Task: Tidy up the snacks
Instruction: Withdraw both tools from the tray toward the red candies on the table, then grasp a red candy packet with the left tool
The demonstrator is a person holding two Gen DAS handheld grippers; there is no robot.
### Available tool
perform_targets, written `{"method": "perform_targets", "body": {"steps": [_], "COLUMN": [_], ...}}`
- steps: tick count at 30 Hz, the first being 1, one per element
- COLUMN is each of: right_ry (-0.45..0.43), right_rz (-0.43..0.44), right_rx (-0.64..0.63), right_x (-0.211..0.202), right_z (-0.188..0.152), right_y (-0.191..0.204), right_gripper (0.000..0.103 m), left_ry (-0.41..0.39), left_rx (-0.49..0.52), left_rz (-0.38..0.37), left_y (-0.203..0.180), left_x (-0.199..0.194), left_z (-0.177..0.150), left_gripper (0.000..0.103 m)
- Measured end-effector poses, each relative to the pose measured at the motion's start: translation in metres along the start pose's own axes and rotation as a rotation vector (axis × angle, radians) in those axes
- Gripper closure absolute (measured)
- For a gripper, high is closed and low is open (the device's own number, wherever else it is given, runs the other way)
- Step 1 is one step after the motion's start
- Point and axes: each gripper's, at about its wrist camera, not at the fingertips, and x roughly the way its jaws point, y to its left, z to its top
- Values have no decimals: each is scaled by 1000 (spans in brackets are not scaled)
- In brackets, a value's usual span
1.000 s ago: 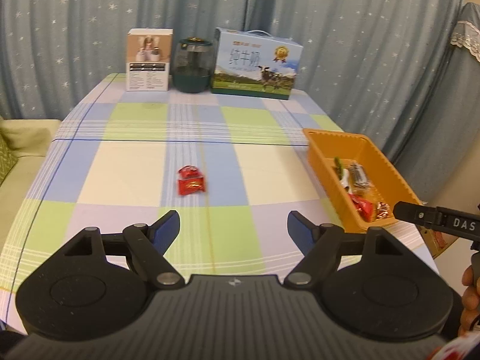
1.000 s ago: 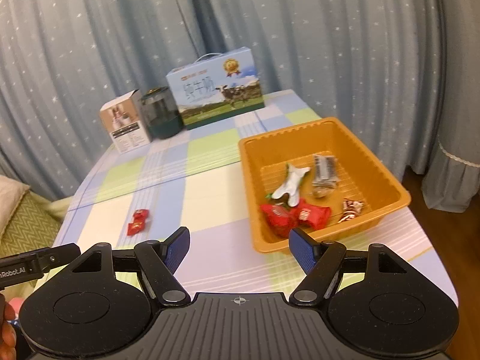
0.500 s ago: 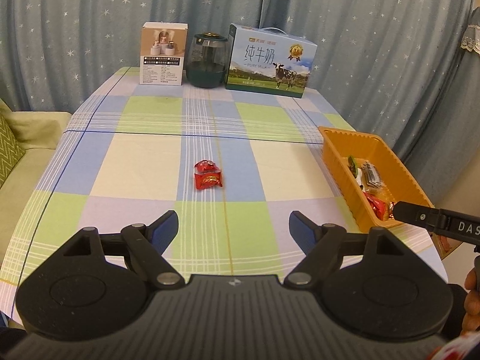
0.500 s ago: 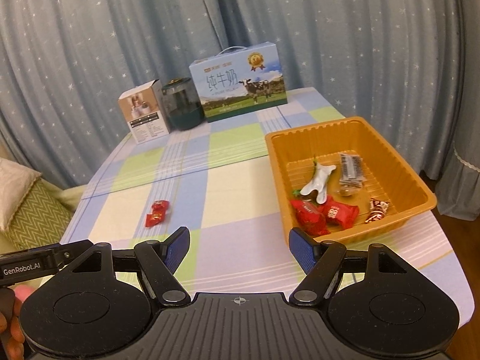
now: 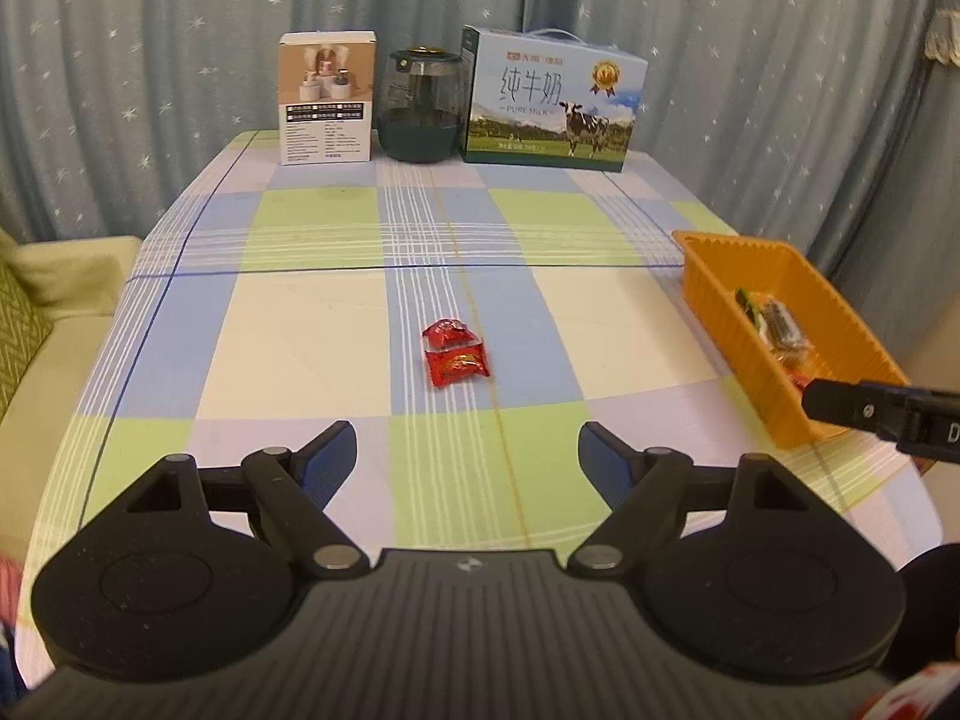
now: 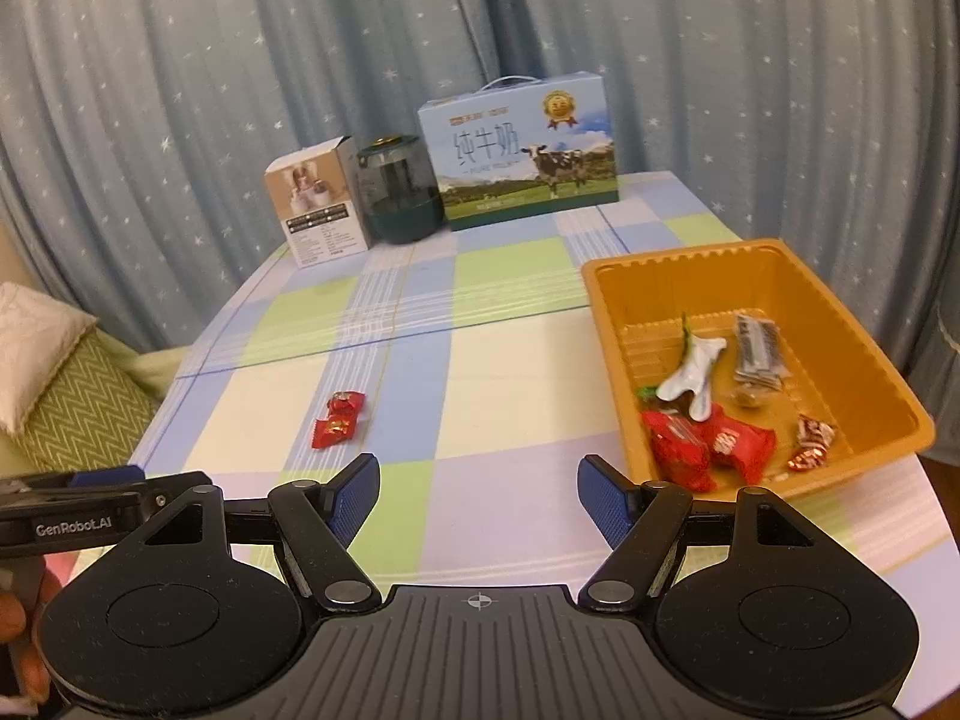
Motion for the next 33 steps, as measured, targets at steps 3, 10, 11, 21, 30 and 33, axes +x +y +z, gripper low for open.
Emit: {"method": "perform_targets", "body": {"steps": [3, 10, 11, 21, 30, 33], "right_ry": [11, 35, 37, 88, 116, 120], "right_rz": [9, 26, 29, 43, 43, 44], "right_rx": [-9, -28, -31, -62, -53, -46], "right_x": [14, 55, 61, 125, 150, 153], "right_z": [2, 5, 5, 7, 3, 2], "right_y": [3, 10, 11, 9, 4, 3], "right_gripper": [30, 30, 30, 31, 31, 31], "left_ry": [7, 37, 38, 50, 79, 95], "left_rx": [42, 135, 148, 272, 350, 357], "left_rz": [-1, -26, -34, -76, -129, -147], "left_y": [5, 13, 14, 24, 19, 16], "left_x": [13, 53, 60, 131, 171, 178], "left_z": [6, 15, 15, 24, 30, 30], "left_gripper": [25, 28, 29, 41, 46, 62]}}
